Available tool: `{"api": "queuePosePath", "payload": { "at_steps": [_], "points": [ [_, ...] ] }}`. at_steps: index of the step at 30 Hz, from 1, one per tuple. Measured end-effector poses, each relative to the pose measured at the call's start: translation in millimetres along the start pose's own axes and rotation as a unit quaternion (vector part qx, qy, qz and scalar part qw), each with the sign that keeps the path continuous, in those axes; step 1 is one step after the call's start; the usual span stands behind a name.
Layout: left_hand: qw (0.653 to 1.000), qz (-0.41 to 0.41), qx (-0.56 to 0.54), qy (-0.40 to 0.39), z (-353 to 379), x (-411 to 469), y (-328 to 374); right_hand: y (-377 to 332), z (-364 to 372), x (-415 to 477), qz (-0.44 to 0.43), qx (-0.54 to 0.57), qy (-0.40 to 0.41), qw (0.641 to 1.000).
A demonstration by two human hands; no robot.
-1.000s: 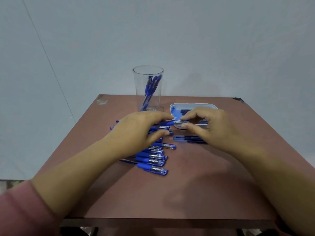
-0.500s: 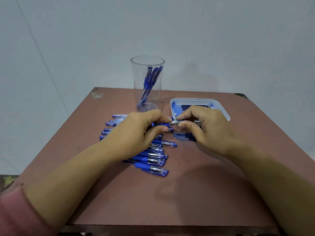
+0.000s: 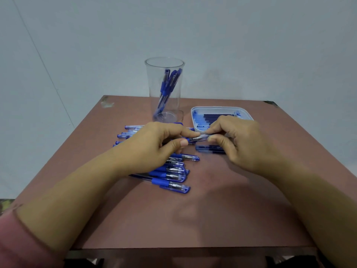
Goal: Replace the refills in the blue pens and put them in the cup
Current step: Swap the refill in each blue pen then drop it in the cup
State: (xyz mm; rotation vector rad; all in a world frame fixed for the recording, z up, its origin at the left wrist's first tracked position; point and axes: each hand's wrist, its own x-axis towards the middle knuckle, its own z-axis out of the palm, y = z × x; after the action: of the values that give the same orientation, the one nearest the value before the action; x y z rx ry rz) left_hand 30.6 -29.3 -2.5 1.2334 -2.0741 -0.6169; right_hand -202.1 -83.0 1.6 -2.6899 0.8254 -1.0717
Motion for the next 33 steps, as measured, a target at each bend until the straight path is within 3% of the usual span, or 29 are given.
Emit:
{"api": "queuePosePath", "payload": {
  "at_steps": [10,15,21,24,28,33],
  "points": [
    [0.988,-0.017,0.086,0.125,-5,4,-12,-1,-18,-1,0.12,0.091,-0.06,0.987],
    [0.985,-0.022,0.115,0.124,-9,-1,-16,-6,-19,-6,0.125,0.098,-0.198,0.967],
    [0.987,0.013,0.122,0.103,-8,-2,-19,-6,-11,-6,0.09,0.022,-0.249,0.964],
    [0.986,0.042,0.139,0.085,-9,-1,-21,-4,-8,-5,0.059,0.005,-0.203,0.977],
    [0.984,0.07,0.141,0.083,-10,1,-20,-4,4,-2,0.084,0.027,-0.031,0.996],
    [0.985,0.075,0.132,0.083,-10,0,-20,-4,21,5,0.084,0.043,-0.018,0.995]
  ]
}}
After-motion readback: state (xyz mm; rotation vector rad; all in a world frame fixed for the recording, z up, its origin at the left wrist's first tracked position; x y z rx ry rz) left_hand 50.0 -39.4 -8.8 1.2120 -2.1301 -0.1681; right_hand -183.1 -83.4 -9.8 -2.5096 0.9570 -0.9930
